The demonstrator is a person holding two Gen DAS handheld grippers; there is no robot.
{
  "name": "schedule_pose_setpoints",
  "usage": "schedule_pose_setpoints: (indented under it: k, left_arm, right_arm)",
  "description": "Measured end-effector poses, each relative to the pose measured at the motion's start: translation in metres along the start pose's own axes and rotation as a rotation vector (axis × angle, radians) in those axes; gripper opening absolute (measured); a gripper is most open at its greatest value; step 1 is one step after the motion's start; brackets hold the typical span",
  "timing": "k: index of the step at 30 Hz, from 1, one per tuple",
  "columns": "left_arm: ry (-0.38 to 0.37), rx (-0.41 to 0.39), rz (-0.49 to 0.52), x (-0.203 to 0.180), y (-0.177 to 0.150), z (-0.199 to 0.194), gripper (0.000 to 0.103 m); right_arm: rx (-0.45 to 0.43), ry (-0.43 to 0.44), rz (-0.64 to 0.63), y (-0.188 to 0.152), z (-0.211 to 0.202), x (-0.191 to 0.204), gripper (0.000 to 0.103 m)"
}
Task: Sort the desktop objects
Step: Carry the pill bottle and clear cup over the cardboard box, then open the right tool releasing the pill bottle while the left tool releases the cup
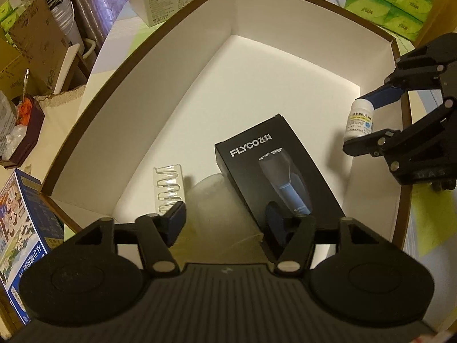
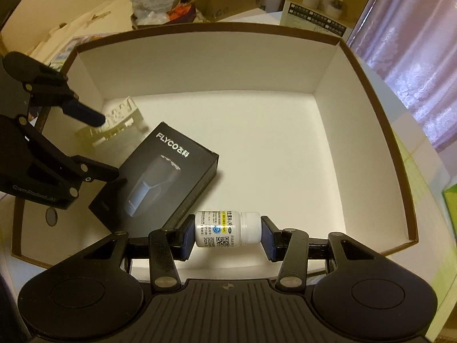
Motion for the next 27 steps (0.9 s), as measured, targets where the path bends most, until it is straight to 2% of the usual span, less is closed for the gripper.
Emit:
schedule_pose_setpoints:
  k: [8,15,17,18,19,27]
  left_arm:
    - [0.008,-0.018,-0.009,0.003,0.002,-0.004,0.072]
    - [0.011,-0.021,-0.016,0.006,0.001,-0.005,0.075]
    - [0.014,-0.024,-0.019,0.007,0.0,-0.007,0.076]
    - [0.014,-0.026,-0.02,0.007,0.0,-0.007,0.077]
    - [0.014,-0.028,-0.02,0.008,0.0,-0.008,0.077]
    - [0.016,-0.048,-0.012,0.005,-0.001,-0.016,0.088]
  right_arm:
    - [0.033,0.014,-0.028,0.0,0.008,0.006,0.044]
    - [0.037,0.022,-0.045,0.001,0.01,0.01,0.045]
    - [0.038,0.026,-0.055,0.0,0.01,0.012,0.057]
    - [0.028,0.02,-0.062,0.0,0.009,0.013,0.069]
    - [0.021,0.013,-0.067,-0.001,0.007,0.014,0.077]
    - [-0.03,0.004,-0.064,-0.007,-0.004,0.022,0.097]
Point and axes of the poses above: each gripper's, at about its wrist camera, not at the fingertips, and z roughly the way its jaws point, x to its left, y to its top, the point moved 5 cm from there along z, roughly the way its jaws point, and after that the axes turned 11 degrees about x, right-handed, at the moved point
